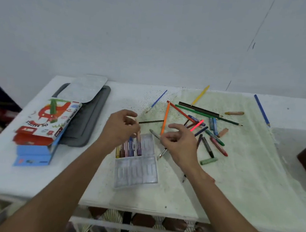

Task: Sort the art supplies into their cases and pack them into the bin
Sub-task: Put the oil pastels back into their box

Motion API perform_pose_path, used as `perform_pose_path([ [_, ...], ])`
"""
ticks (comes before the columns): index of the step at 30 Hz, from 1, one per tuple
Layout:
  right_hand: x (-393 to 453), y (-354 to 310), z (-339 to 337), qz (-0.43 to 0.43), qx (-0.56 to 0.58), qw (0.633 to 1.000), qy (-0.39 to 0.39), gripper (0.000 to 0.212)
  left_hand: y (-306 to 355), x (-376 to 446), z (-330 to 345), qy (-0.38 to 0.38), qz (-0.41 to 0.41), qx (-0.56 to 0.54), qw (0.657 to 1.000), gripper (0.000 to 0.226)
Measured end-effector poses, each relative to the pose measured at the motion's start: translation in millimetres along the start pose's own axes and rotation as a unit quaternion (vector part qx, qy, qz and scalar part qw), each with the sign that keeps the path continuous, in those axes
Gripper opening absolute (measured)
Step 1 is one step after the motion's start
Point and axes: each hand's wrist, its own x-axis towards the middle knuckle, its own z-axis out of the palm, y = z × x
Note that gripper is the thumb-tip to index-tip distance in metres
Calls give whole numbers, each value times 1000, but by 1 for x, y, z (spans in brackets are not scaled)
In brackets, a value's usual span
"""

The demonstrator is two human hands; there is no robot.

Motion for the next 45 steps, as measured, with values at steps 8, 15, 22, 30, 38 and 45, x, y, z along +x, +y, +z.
perform_pose_path([
  [8, -22, 10, 35, -28, -22, 999, 17, 25, -23, -7, 15, -2, -24, 121, 992, 33],
  [15, -21, 12, 33, -25, -51, 998, -12, 20, -26, -8, 15, 3, 19, 218, 976, 18],
  [22, -3, 14, 26, -10, -100, 991, -93, 32, -26, -11, 11, -106, 88, 302, 943, 14],
  [30, 4, 20, 26, -47, -136, 980, -135, 40, -31, -4, 8, -119, 104, 323, 933, 23],
  [38, 9, 21, 22, -59, -155, 972, -168, 47, -33, -6, 11, -112, 98, 342, 928, 21],
  [45, 12, 17, -14, -63, -137, 982, -110, 40, -5, 8, 28, -111, 115, 346, 925, 22],
])
